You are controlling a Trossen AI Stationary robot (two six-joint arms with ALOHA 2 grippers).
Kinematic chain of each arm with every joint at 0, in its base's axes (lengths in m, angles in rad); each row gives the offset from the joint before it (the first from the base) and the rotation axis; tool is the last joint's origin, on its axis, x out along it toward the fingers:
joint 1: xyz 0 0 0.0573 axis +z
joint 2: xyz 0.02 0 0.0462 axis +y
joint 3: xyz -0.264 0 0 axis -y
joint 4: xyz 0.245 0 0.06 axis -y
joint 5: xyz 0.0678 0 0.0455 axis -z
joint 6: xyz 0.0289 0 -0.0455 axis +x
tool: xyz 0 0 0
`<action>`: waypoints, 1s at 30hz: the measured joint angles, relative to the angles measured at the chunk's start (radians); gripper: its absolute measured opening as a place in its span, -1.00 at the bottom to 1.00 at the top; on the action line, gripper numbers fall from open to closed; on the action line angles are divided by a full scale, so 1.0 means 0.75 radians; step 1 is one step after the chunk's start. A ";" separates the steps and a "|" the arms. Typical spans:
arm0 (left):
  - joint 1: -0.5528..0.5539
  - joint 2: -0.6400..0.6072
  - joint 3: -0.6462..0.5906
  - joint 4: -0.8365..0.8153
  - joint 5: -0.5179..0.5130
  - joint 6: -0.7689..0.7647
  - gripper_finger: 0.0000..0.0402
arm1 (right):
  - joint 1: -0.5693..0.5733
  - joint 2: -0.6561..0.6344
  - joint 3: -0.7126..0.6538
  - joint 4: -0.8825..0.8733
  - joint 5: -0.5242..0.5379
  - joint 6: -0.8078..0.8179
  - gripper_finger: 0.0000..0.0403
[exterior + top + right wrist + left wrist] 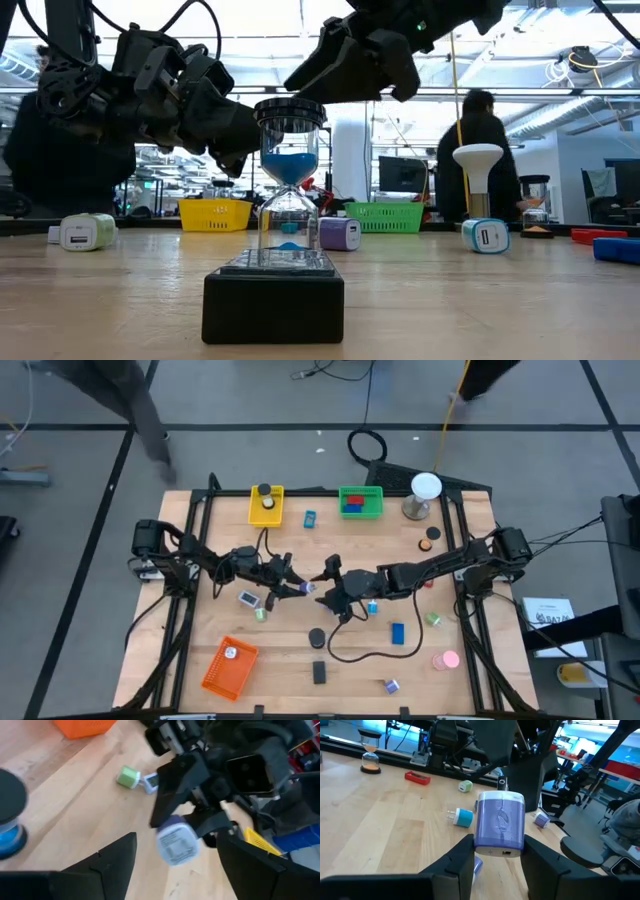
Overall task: Pick & Place Office items
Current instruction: Put the top purple charger adapter into the orange bin
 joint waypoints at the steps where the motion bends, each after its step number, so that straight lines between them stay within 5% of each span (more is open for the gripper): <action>1: 0.000 0.000 0.000 0.000 0.000 0.000 -0.32 | -0.005 0.000 0.000 0.014 0.000 -0.005 0.26; 16: 0.000 0.002 0.003 -0.011 0.006 -0.016 -0.31 | -0.023 0.158 0.012 0.133 -0.003 -0.143 0.09; 30: 0.010 0.001 0.002 -0.009 0.008 -0.021 -0.30 | -0.020 0.165 0.012 0.194 0.000 -0.175 -0.31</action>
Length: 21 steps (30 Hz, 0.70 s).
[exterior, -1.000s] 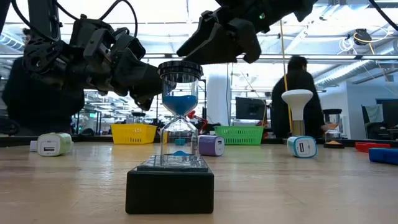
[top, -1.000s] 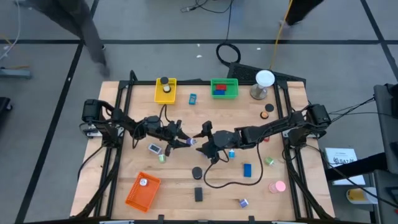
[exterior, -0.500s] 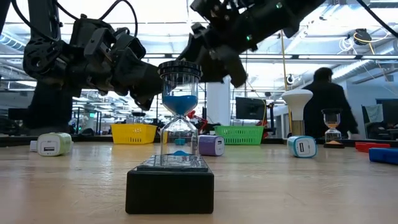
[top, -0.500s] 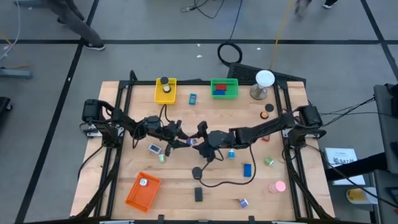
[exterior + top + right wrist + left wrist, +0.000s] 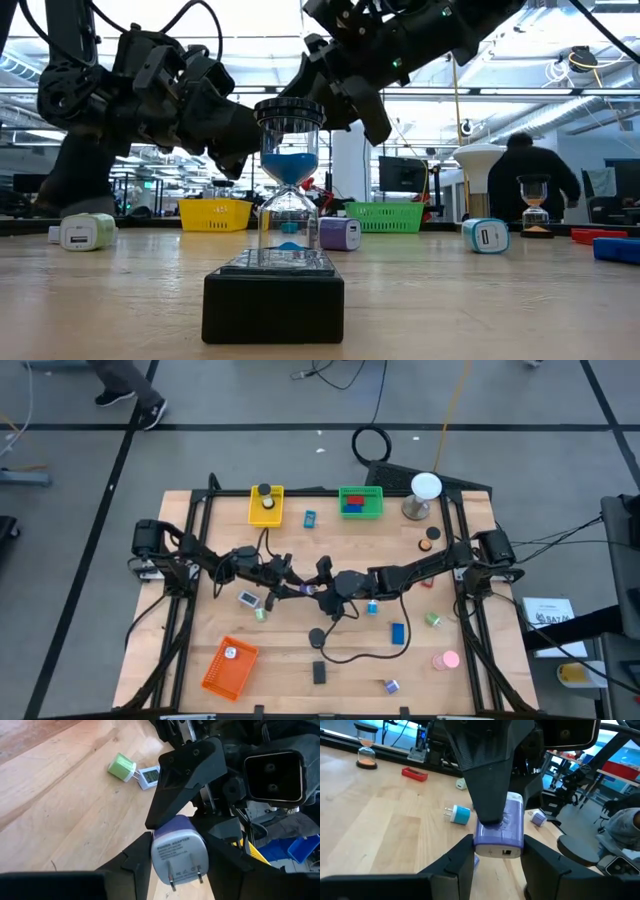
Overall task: Pick & Place Office items
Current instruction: Put the top purple charger adapter into the orange bin
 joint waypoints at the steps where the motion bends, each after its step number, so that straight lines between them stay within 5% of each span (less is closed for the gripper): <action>1: 0.003 0.000 0.000 0.000 -0.002 -0.001 -0.30 | -0.001 0.000 0.000 0.000 0.000 0.005 -0.31; 5: 0.027 -0.010 -0.008 0.000 -0.026 0.005 -0.24 | -0.002 0.000 -0.001 0.003 0.026 0.050 -0.28; 15: 0.113 -0.224 -0.156 -0.130 -0.183 0.122 0.28 | -0.025 0.000 0.034 -0.109 0.160 0.225 -0.31; 21: 0.111 -0.400 -0.293 -0.218 -0.391 0.171 0.26 | -0.085 0.000 0.185 -0.375 0.170 0.455 -0.31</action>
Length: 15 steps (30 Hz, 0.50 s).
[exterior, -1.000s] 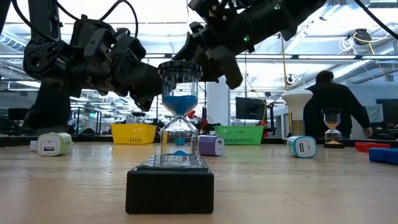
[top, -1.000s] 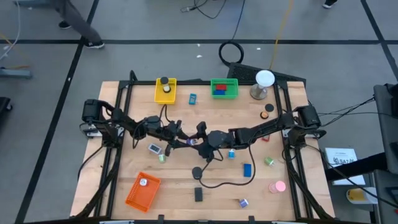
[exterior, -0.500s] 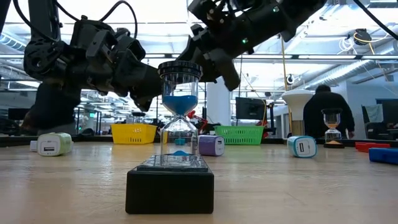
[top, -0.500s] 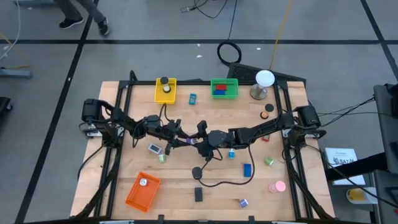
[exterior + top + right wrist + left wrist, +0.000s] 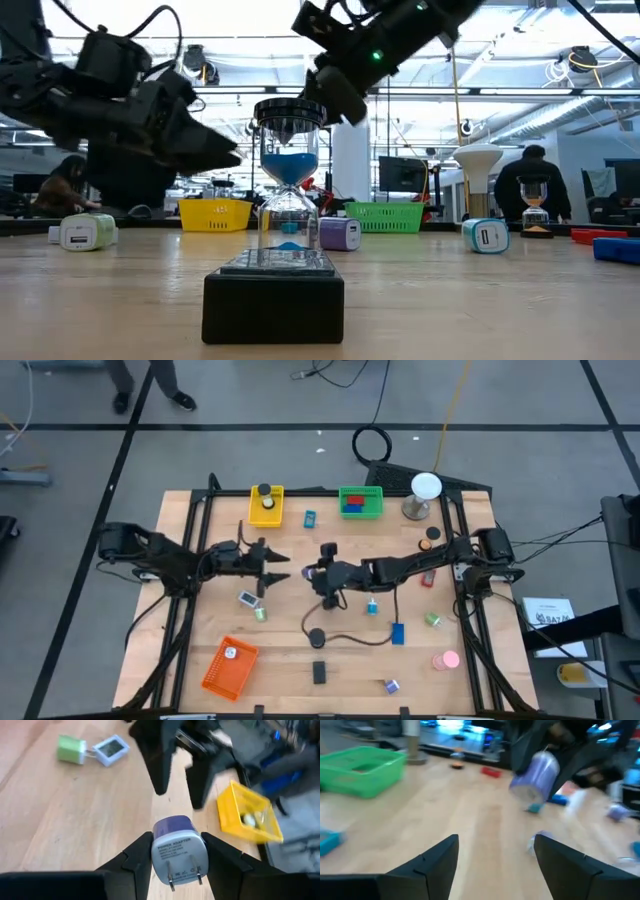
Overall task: Pick & Place Office items
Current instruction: Put the top purple charger adapter into the orange bin
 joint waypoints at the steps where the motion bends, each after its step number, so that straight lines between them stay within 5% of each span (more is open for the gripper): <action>1: 0.000 -0.024 -0.023 -0.001 -0.033 0.001 0.23 | -0.016 0.000 0.032 -0.050 -0.003 0.051 -0.31; 7: -0.001 -0.099 -0.115 0.001 -0.214 0.009 0.00 | -0.149 0.052 0.222 -0.368 -0.034 0.325 -0.30; 15: -0.004 -0.099 -0.116 -0.002 -0.250 0.000 -0.25 | -0.233 0.331 0.524 -0.741 -0.221 0.436 -0.31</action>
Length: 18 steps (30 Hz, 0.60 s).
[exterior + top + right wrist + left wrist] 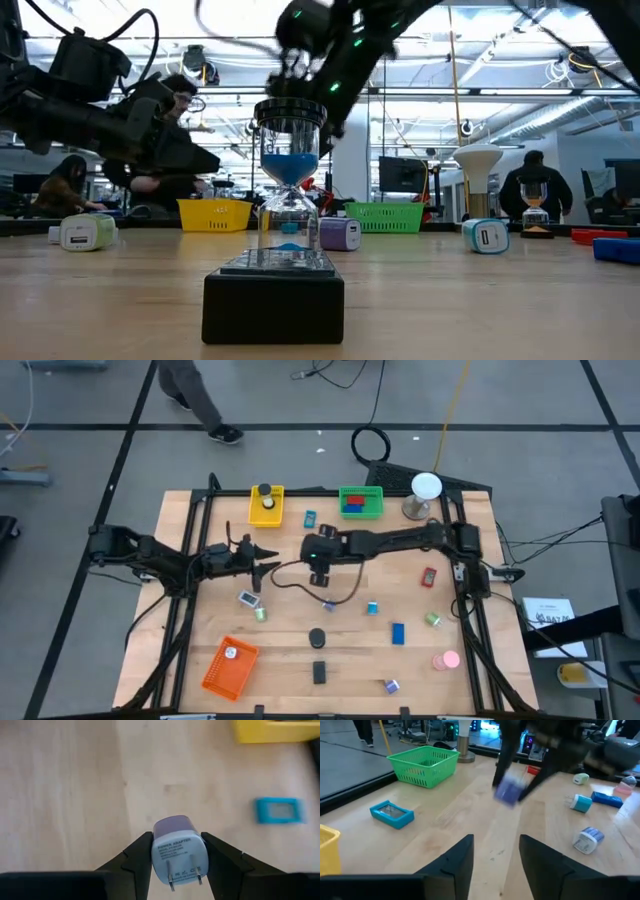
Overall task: Pick & Place Office items
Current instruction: Put the top purple charger adapter into the orange bin
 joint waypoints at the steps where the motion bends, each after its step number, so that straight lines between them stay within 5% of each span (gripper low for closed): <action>1: -0.002 0.000 0.000 0.000 0.000 0.000 -0.27 | -0.004 0.037 0.035 -0.036 -0.021 0.001 -0.30; 7: -0.018 0.000 0.000 -0.002 -0.002 0.001 -0.34 | -0.017 0.204 0.189 -0.152 -0.038 -0.019 -0.30; 18: -0.059 0.001 0.000 -0.010 -0.067 0.022 -0.35 | -0.035 0.243 0.197 -0.137 -0.095 -0.021 -0.30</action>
